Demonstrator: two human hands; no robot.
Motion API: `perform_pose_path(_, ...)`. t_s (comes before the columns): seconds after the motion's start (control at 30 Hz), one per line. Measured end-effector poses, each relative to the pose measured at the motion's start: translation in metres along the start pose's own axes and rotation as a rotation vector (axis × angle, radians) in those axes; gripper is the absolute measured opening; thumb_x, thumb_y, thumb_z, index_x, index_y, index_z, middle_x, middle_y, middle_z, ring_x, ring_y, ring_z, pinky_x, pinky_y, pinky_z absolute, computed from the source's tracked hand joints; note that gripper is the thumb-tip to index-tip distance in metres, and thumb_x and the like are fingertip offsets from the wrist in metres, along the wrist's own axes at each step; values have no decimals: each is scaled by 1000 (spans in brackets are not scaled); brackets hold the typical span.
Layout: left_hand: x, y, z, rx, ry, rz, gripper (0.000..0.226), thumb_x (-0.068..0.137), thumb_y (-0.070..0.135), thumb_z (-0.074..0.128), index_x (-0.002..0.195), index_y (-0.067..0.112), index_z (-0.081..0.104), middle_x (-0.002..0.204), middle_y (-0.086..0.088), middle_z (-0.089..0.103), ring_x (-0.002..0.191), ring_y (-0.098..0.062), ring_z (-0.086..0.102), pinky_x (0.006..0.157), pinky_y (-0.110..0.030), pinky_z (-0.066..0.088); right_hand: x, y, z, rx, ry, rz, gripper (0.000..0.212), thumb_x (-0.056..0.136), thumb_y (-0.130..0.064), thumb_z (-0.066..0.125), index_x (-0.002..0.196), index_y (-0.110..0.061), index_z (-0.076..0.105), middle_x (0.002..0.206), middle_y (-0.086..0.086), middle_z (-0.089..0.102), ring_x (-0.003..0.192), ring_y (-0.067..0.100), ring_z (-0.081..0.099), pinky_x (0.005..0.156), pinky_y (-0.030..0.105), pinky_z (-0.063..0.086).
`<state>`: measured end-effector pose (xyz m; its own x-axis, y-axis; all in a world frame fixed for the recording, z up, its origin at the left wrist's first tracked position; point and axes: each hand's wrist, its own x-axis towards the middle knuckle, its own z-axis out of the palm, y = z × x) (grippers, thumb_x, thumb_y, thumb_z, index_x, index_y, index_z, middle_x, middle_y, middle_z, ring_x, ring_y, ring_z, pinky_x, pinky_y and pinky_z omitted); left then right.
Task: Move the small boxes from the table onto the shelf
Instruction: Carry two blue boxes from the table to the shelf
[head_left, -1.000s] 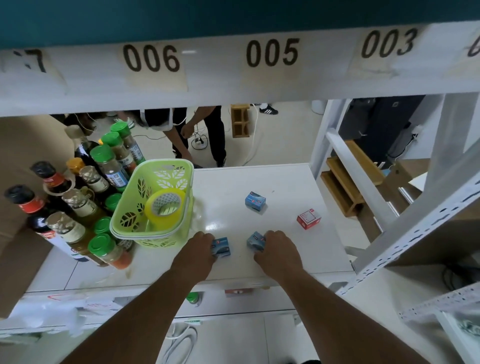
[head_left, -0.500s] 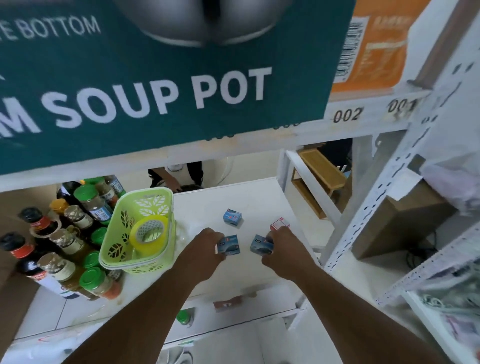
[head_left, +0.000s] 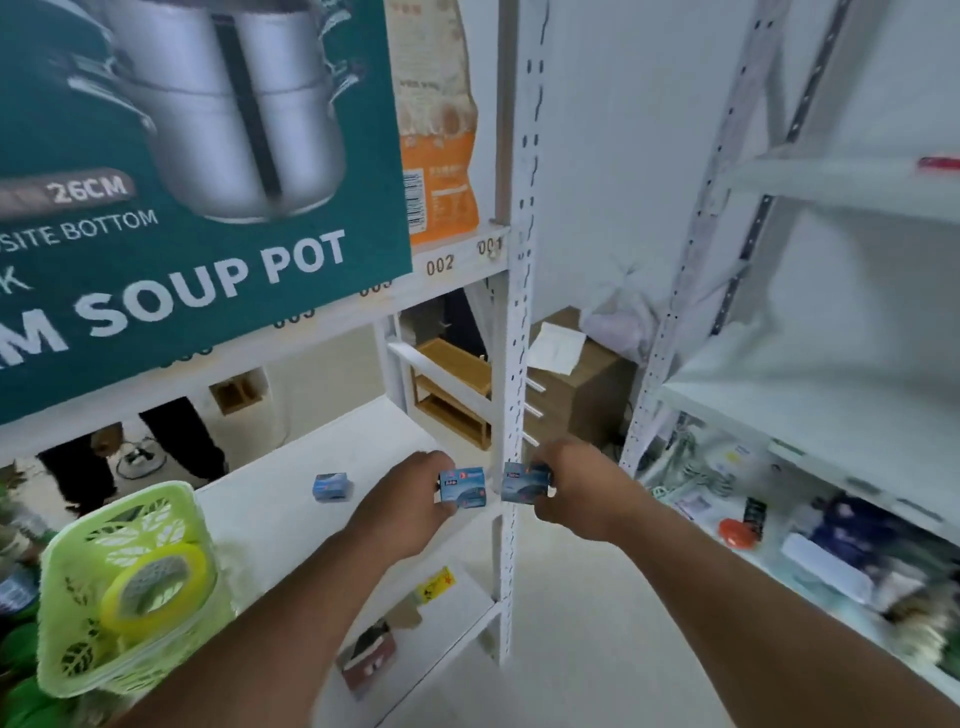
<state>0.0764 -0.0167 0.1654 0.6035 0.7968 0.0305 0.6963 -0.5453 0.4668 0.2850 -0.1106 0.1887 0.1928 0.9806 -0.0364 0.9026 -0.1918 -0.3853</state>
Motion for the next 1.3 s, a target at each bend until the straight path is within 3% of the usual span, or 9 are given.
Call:
perform_pose_path(0.13,11,55,-1,-34,-21,116,28,85,30,70,109,34,56,109,10,60,102,-10,61,88,-39,53,-43,28,-40,-45,84,80,26,80,-28,75,104,-20,69,97,1,58,82,19,59,71,31,52)
perform_pose_path(0.33,33,144,6,-58,-40,257,32,86,27,69,112,38,55,111,10,63,98,-9,63,82,-35,58,-102,75,-98,-119,192,224,22,79,-28,73,99,-19,68,99,2,60,81,18,55,62,25,41)
perform_pose_path(0.47,47,206,12,-41,-53,375,34,88,28,68,118,35,55,116,8,61,96,-9,59,73,-24,50,-136,108,-132,-134,230,306,11,79,-24,69,88,-21,64,93,-2,54,75,14,53,56,22,37)
perform_pose_path(0.57,57,252,17,-62,-52,454,41,88,28,69,126,31,55,120,7,59,96,-7,56,66,-17,41,-159,136,-159,-128,270,363,16,78,-25,70,94,-23,68,93,-5,54,77,12,55,59,23,40)
perform_pose_path(0.67,72,299,24,-88,-73,534,42,86,27,71,125,28,57,117,7,59,101,-10,59,74,-19,43,-182,166,-190,-148,312,403,23,78,-25,70,101,-24,69,98,-4,53,81,14,57,68,28,52)
perform_pose_path(0.8,96,367,34,-103,-79,621,32,83,29,72,113,31,60,107,10,56,99,-9,58,82,-28,49,-207,212,-230,-179,376,430,26,80,-28,70,106,-26,68,97,-7,50,82,13,53,70,26,44)
perform_pose_path(0.97,123,450,47,-97,-79,709,35,84,29,73,117,26,61,110,6,57,101,-11,58,86,-31,50,-227,264,-279,-186,413,495,26,78,-28,72,104,-24,70,99,-4,52,80,16,56,76,35,53)
perform_pose_path(1.3,177,557,58,-118,-76,808,34,83,27,73,116,28,63,107,7,60,96,-10,59,86,-34,52,-240,331,-352,-196,488,521,26,80,-24,72,106,-25,72,96,-7,53,70,6,50,61,23,42)
